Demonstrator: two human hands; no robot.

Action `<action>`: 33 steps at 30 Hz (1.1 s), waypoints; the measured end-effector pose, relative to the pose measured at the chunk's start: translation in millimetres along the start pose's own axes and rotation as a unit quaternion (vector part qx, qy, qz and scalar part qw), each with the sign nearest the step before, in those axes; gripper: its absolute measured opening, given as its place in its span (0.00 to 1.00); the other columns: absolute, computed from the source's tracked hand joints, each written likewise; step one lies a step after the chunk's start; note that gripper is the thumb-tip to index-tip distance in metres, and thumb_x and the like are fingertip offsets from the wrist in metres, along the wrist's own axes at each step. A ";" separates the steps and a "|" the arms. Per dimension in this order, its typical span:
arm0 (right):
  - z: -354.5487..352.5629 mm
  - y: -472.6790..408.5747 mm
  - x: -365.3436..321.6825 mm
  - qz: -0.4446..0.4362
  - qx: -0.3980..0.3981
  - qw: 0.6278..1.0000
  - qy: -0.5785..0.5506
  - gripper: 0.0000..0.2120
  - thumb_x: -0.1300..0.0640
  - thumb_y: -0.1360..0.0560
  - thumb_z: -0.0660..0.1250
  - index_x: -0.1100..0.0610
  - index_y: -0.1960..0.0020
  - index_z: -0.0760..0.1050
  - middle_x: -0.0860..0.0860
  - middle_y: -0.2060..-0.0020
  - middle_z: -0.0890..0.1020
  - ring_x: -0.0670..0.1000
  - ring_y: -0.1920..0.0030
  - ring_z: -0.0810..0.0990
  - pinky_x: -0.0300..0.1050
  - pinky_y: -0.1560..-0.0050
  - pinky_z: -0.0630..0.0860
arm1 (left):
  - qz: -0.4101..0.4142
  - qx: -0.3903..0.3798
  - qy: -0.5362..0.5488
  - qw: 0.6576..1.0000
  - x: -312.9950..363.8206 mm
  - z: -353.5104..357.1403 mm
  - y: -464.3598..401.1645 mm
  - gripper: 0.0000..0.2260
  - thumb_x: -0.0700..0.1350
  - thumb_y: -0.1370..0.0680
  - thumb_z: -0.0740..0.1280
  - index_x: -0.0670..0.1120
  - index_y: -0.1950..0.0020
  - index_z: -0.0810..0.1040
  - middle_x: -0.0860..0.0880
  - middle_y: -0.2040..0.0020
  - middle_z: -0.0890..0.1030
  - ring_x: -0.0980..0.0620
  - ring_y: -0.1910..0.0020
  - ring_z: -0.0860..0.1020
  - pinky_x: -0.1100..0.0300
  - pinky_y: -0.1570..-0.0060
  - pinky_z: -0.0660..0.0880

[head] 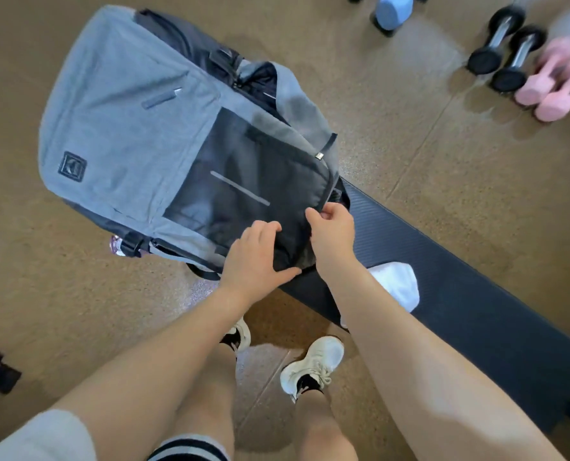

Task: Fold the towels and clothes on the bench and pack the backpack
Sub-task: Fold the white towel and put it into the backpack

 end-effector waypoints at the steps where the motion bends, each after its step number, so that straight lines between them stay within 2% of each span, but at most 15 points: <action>1: 1.0 7.3 -11.1 -0.029 0.005 0.999 0.013 0.07 0.56 0.26 0.66 0.58 0.50 0.74 0.50 0.60 0.77 0.49 0.57 0.76 0.46 0.52 0.76 | 0.002 0.006 0.025 1.000 -1.1 -6.2 1.2 0.33 0.58 0.34 0.73 0.45 0.35 0.67 0.47 0.41 0.72 0.47 0.43 0.73 0.53 0.45 0.73; 3: 7.0 26.9 -38.9 -0.101 -0.011 0.993 0.052 0.06 0.57 0.25 0.66 0.56 0.50 0.72 0.48 0.61 0.75 0.46 0.61 0.73 0.37 0.58 0.71 | 0.014 0.016 0.069 0.997 -1.4 -25.0 4.8 0.32 0.56 0.34 0.74 0.45 0.35 0.67 0.47 0.41 0.73 0.48 0.44 0.74 0.52 0.46 0.74; 7: 35.9 60.9 -95.5 -0.183 -0.069 0.978 0.072 0.09 0.57 0.24 0.66 0.55 0.46 0.71 0.44 0.60 0.74 0.42 0.61 0.73 0.38 0.56 0.72 | 0.014 0.046 0.173 0.984 -9.9 -75.0 13.2 0.23 0.47 0.31 0.71 0.47 0.39 0.67 0.49 0.46 0.75 0.50 0.51 0.77 0.59 0.57 0.73; 10: 71.4 70.9 -133.3 -0.212 -0.154 0.964 0.054 0.14 0.59 0.24 0.65 0.57 0.39 0.72 0.43 0.59 0.75 0.45 0.60 0.75 0.42 0.53 0.75 | -0.042 0.106 0.241 0.964 -34.0 -118.0 12.6 0.19 0.41 0.25 0.65 0.46 0.35 0.66 0.48 0.43 0.77 0.46 0.47 0.77 0.57 0.55 0.72; 12: 92.0 73.4 -154.9 -0.249 -0.191 0.947 0.066 0.14 0.62 0.23 0.63 0.59 0.37 0.73 0.46 0.55 0.78 0.45 0.57 0.77 0.37 0.51 0.75 | -0.070 0.146 0.228 0.960 -56.7 -147.3 7.1 0.16 0.39 0.22 0.61 0.43 0.34 0.67 0.45 0.42 0.78 0.43 0.46 0.77 0.57 0.55 0.69; 13: 99.1 71.5 -164.9 -0.280 -0.179 0.939 0.089 0.13 0.63 0.23 0.62 0.59 0.39 0.74 0.48 0.53 0.78 0.44 0.55 0.76 0.36 0.50 0.74 | -0.081 0.160 0.219 0.959 -69.4 -160.7 3.5 0.15 0.39 0.22 0.60 0.43 0.35 0.68 0.45 0.42 0.78 0.42 0.46 0.76 0.57 0.55 0.68; 15: 109.0 57.5 -181.6 -0.332 -0.111 0.927 0.136 0.12 0.65 0.24 0.62 0.59 0.41 0.74 0.53 0.46 0.76 0.45 0.50 0.75 0.41 0.45 0.74 | -0.099 0.176 0.202 0.958 -95.8 -183.8 -4.4 0.14 0.39 0.21 0.59 0.44 0.36 0.69 0.45 0.42 0.77 0.43 0.45 0.76 0.57 0.54 0.68; 18: 127.2 28.3 -205.3 -0.368 -0.060 0.909 0.185 0.21 0.64 0.23 0.62 0.59 0.31 0.64 0.56 0.32 0.65 0.53 0.35 0.68 0.51 0.35 0.68 | -0.123 0.181 0.170 0.961 -133.1 -206.5 -16.3 0.14 0.40 0.21 0.59 0.45 0.35 0.69 0.45 0.41 0.77 0.43 0.44 0.75 0.54 0.51 0.68; 21: 158.2 4.2 -225.2 -0.374 -0.120 0.887 0.244 0.29 0.60 0.20 0.59 0.55 0.24 0.50 0.54 0.25 0.53 0.55 0.30 0.64 0.41 0.37 0.66 | -0.160 0.194 0.137 0.958 -166.1 -228.4 -26.1 0.15 0.41 0.20 0.58 0.45 0.32 0.68 0.45 0.38 0.76 0.43 0.42 0.74 0.52 0.47 0.69; 23: 182.6 -8.6 -237.5 -0.369 -0.160 0.869 0.287 0.27 0.57 0.20 0.58 0.55 0.25 0.53 0.54 0.26 0.58 0.54 0.32 0.67 0.39 0.39 0.65 | -0.172 0.211 0.118 0.955 -184.6 -243.3 -32.2 0.16 0.41 0.20 0.57 0.46 0.32 0.68 0.46 0.36 0.75 0.44 0.40 0.73 0.53 0.47 0.69; 25: 208.6 -22.1 -250.2 -0.375 -0.162 0.851 0.330 0.22 0.55 0.21 0.60 0.56 0.28 0.61 0.55 0.32 0.66 0.56 0.38 0.72 0.45 0.40 0.67 | -0.187 0.203 0.097 0.956 -201.1 -250.7 -42.8 0.16 0.40 0.20 0.56 0.48 0.31 0.67 0.47 0.36 0.74 0.43 0.41 0.73 0.54 0.49 0.68; 27: 236.4 -37.2 -259.7 -0.383 -0.155 0.829 0.376 0.15 0.55 0.22 0.63 0.57 0.37 0.69 0.57 0.40 0.72 0.58 0.44 0.75 0.47 0.47 0.68 | -0.221 0.182 0.059 0.956 -218.9 -246.0 -55.3 0.19 0.38 0.20 0.56 0.47 0.30 0.64 0.45 0.35 0.73 0.41 0.42 0.71 0.52 0.49 0.68; 29: 258.8 -54.8 -265.3 -0.384 -0.138 0.811 0.420 0.07 0.54 0.23 0.64 0.57 0.49 0.70 0.57 0.48 0.75 0.58 0.49 0.75 0.46 0.56 0.65 | -0.225 0.220 -0.025 0.949 -224.6 -241.0 -63.9 0.22 0.35 0.24 0.59 0.44 0.29 0.63 0.42 0.36 0.73 0.41 0.41 0.68 0.49 0.46 0.68; 31: 271.2 -69.3 -271.7 -0.407 -0.113 0.806 0.415 0.07 0.54 0.23 0.63 0.57 0.53 0.68 0.58 0.51 0.76 0.58 0.52 0.74 0.45 0.60 0.60 | -0.153 0.302 -0.101 0.935 -209.3 -227.8 -68.9 0.20 0.39 0.25 0.60 0.42 0.33 0.66 0.41 0.36 0.73 0.43 0.38 0.67 0.47 0.41 0.67; 33: 277.9 -78.9 -275.1 -0.431 -0.095 0.805 0.397 0.07 0.55 0.23 0.63 0.59 0.52 0.68 0.58 0.52 0.77 0.58 0.52 0.73 0.43 0.62 0.57 | -0.042 0.289 -0.118 0.949 -175.8 -195.6 -74.9 0.20 0.48 0.24 0.59 0.42 0.34 0.70 0.42 0.32 0.71 0.45 0.33 0.65 0.49 0.35 0.61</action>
Point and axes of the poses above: each hand's wrist, its own y-axis away from the middle knuckle, its own z-axis out of the palm, x = y × z, the point moved 5 cm from there along -y, towards the middle knuckle
